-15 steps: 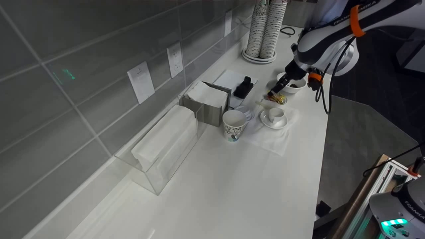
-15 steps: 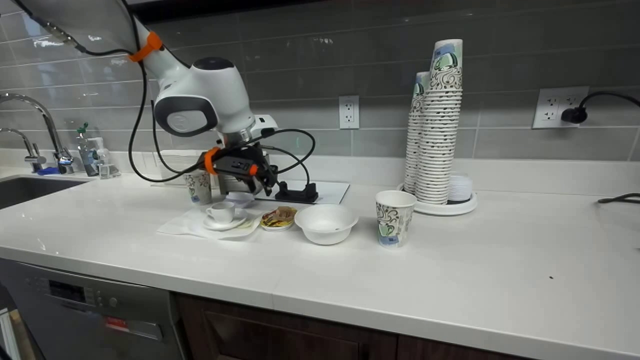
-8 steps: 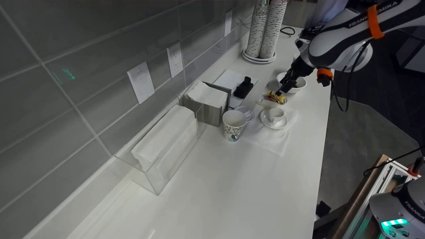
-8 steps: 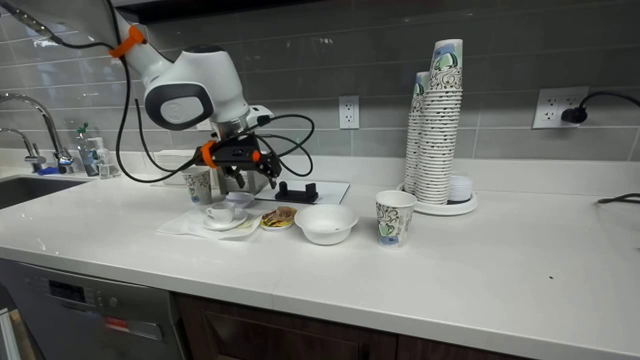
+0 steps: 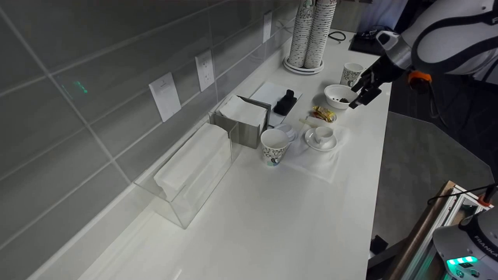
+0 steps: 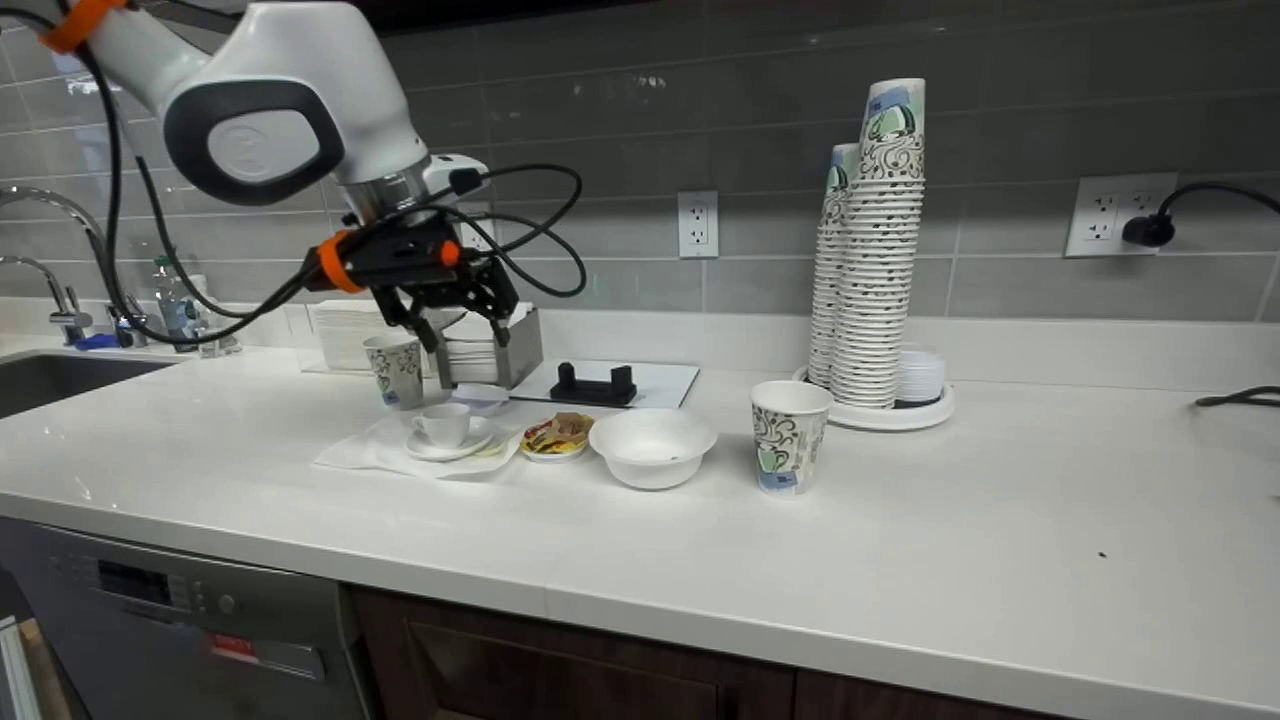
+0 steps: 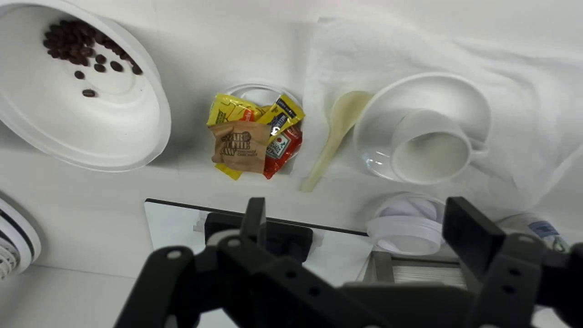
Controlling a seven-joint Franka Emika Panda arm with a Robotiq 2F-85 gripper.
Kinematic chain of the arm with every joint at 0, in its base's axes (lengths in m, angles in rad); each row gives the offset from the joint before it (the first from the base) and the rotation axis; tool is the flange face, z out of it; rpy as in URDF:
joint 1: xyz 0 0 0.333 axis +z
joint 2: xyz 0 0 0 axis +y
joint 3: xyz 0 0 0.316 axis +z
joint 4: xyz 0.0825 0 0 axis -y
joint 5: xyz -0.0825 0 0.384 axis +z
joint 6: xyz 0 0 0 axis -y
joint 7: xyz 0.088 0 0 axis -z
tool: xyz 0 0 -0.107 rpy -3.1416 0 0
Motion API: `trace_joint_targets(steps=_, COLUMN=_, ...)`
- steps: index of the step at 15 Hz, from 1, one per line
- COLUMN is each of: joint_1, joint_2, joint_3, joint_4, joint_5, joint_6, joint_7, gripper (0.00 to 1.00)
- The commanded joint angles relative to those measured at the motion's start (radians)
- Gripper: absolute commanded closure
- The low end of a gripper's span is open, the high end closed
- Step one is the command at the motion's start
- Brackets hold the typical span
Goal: Remove the plastic spoon from the small mug and put it on the counter
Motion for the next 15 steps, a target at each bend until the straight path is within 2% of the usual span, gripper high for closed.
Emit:
trace_joint_targets(steps=1, joint_1=-0.018, joint_2=-0.188, joint_3=-0.001, joint_4=-0.07, joint_5=-0.029, joint_6=-0.094, joint_7=0.096, gripper=0.0)
trace_joint_targets(steps=7, joint_1=-0.099, joint_2=-0.351, joint_3=0.015, joint_4=-0.077, joint_5=-0.102, joint_6=-0.278, joint_7=0.33, gripper=0.0)
trace_joint_targets(steps=9, joint_1=-0.09, joint_2=-0.403, joint_3=0.001, joint_4=-0.091, joint_5=-0.108, joint_6=-0.297, joint_7=0.354, gripper=0.0)
trace_joint_targets(steps=10, joint_1=-0.067, joint_2=-0.428, joint_3=-0.016, joint_4=-0.099, joint_5=-0.107, joint_6=-0.305, joint_7=0.323, gripper=0.0)
trace_joint_targets(steps=11, joint_1=-0.053, joint_2=-0.353, joint_3=-0.029, joint_4=-0.062, joint_5=-0.101, joint_6=-0.281, joint_7=0.322, gripper=0.0)
trace_joint_targets(steps=15, joint_1=-0.049, joint_2=-0.407, joint_3=-0.032, joint_4=-0.086, joint_5=-0.105, joint_6=-0.292, joint_7=0.323, gripper=0.0)
